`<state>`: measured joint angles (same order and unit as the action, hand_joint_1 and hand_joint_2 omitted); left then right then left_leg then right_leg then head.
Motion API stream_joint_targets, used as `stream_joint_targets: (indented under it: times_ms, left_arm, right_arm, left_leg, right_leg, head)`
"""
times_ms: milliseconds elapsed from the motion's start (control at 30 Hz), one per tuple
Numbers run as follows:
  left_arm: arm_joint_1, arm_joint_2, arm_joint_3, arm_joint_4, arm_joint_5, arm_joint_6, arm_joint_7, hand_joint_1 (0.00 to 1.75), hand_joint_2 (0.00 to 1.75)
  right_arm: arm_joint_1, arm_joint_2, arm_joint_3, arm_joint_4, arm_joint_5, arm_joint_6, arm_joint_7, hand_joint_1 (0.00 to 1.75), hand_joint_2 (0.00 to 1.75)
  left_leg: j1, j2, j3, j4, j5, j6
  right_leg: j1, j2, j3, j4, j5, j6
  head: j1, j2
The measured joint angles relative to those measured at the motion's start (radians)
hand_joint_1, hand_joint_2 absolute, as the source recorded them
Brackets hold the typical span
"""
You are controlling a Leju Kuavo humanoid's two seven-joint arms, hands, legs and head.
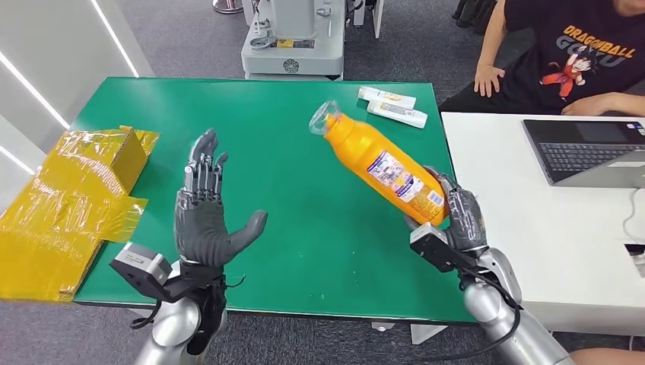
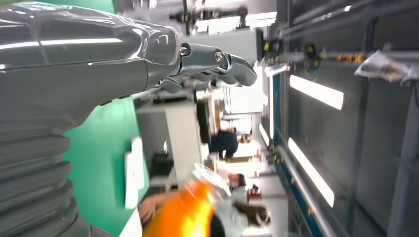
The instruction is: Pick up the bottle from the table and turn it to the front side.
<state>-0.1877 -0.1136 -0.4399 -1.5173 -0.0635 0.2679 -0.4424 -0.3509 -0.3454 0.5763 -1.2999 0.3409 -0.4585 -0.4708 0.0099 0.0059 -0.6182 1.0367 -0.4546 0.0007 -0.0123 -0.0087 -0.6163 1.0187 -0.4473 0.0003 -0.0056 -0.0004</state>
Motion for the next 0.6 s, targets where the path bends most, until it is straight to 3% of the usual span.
stream_joint_targets:
  times_ms: [233, 600]
  left_arm:
    - [-0.049, 0.02, 0.048, 0.037, -0.002, 0.024, 0.014, 0.0, 1.75]
    - [-0.09, 0.028, 0.042, 0.118, -0.011, -0.057, 0.058, 0.0, 1.75]
  right_arm:
    - [0.0, 0.047, -0.002, -0.047, -0.009, -0.05, -0.039, 1.75, 1.75]
    - [-0.004, 0.096, 0.008, -0.097, -0.014, -0.087, -0.073, 1.75, 1.75]
  left_leg:
    - [0.0, 0.0, 0.0, 0.0, 0.0, 0.0]
    - [0.0, 0.0, 0.0, 0.0, 0.0, 0.0]
  right_leg:
    - [0.0, 0.0, 0.0, 0.0, 0.0, 0.0]
    - [0.0, 0.0, 0.0, 0.0, 0.0, 0.0]
  head:
    - [0.0, 0.0]
    - [0.0, 0.0]
